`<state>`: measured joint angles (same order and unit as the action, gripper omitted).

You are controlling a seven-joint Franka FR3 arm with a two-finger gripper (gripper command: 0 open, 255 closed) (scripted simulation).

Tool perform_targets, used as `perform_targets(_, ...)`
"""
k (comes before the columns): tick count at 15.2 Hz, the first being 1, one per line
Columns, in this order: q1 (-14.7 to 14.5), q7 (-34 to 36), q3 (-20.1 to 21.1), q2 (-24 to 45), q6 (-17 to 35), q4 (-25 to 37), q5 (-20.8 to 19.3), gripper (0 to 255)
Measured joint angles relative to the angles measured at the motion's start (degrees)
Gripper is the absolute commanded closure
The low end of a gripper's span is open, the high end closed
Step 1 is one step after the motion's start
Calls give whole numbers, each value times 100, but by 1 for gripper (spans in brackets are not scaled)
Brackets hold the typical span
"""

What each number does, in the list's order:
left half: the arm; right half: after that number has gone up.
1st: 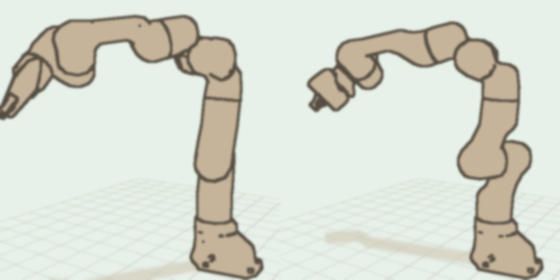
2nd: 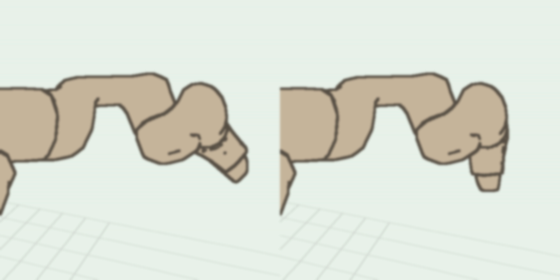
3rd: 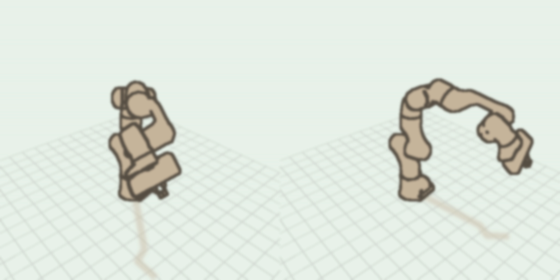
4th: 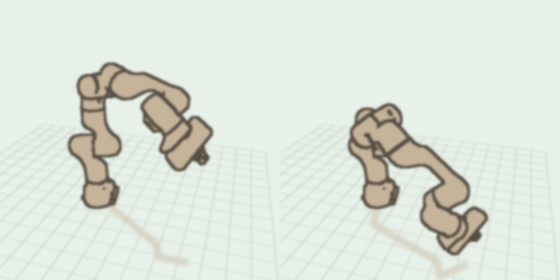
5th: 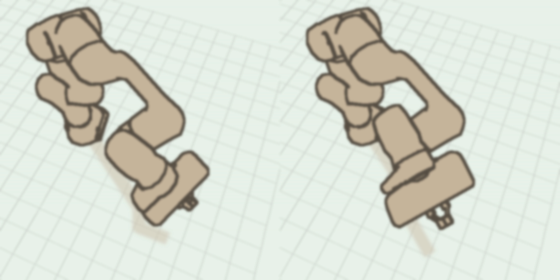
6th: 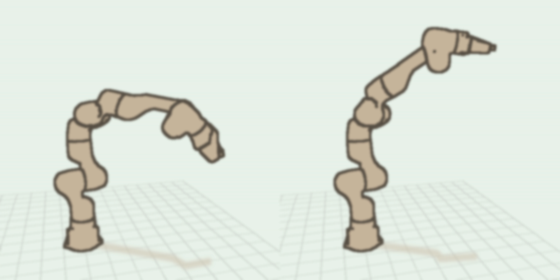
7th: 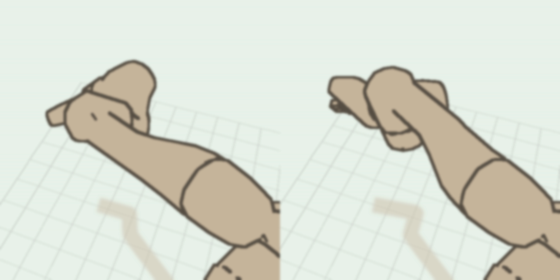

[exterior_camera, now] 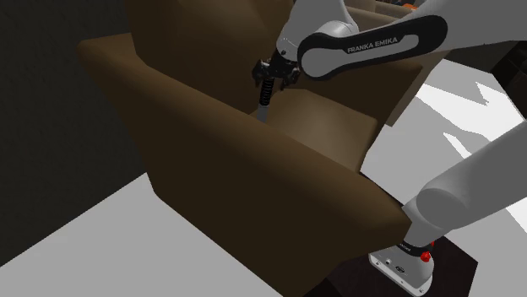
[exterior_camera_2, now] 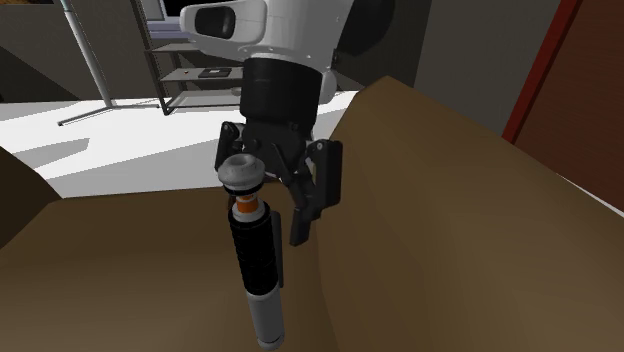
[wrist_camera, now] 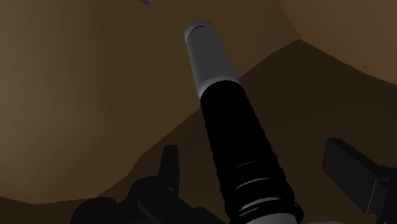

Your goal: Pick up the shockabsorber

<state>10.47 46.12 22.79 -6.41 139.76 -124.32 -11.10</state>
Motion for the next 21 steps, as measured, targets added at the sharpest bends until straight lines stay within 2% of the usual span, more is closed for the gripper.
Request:
perform_targets(2, 6, 36, 5, 33, 81, -53, -37, 0)
perform_targets(3, 7, 37, 4, 34, 93, -63, -40, 255)
perform_targets(13, 10, 40, 2, 36, 104, -68, -46, 255)
perform_targets(21, -22, -161, -29, -138, -417, 304, 159, 255)
